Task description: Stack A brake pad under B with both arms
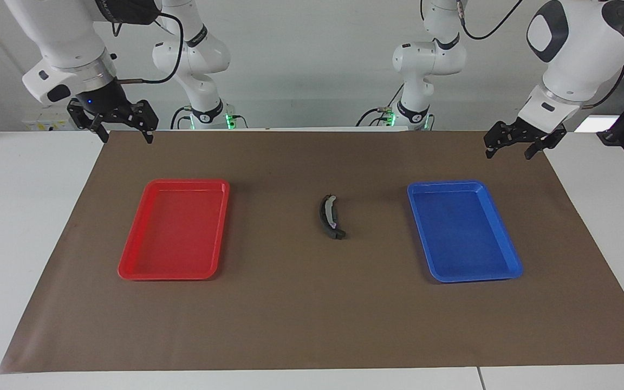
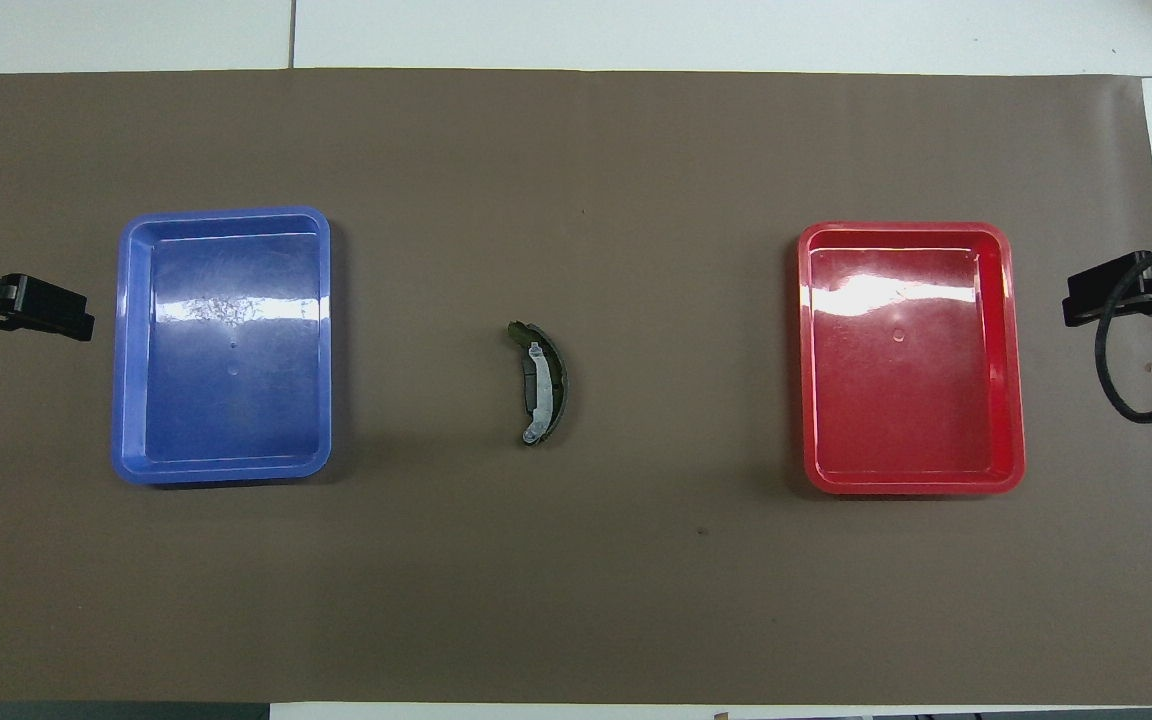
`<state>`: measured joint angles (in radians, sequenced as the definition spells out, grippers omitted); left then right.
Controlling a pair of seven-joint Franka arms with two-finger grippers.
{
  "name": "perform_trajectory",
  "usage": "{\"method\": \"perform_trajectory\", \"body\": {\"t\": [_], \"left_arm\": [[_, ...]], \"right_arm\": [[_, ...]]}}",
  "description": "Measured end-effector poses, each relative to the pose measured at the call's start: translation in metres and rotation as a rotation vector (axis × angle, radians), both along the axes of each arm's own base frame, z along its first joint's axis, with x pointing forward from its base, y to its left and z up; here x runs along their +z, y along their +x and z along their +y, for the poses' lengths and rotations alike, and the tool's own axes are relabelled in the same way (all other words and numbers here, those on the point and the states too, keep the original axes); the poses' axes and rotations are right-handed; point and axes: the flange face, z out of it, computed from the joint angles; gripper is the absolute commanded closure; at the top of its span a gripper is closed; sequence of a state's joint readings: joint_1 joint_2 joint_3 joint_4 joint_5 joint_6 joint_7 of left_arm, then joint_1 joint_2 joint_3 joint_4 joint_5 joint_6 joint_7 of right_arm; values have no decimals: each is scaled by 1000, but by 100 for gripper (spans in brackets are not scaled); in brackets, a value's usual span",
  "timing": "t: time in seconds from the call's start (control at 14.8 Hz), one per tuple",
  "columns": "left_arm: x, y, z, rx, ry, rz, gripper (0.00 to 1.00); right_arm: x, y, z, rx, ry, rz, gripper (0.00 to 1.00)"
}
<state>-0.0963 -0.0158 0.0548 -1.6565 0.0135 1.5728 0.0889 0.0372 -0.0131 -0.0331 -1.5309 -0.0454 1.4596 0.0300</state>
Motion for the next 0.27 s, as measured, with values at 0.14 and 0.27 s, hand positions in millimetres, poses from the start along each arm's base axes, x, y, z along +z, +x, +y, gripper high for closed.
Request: {"method": "perform_trajectory", "body": {"t": [0.14, 0.27], "left_arm": [[0, 0, 0, 0, 0, 0, 0], [0, 0, 0, 0, 0, 0, 0]], "right_arm": [[0, 0, 0, -9, 0, 0, 1], [0, 0, 0, -15, -1, -1, 1]]}}
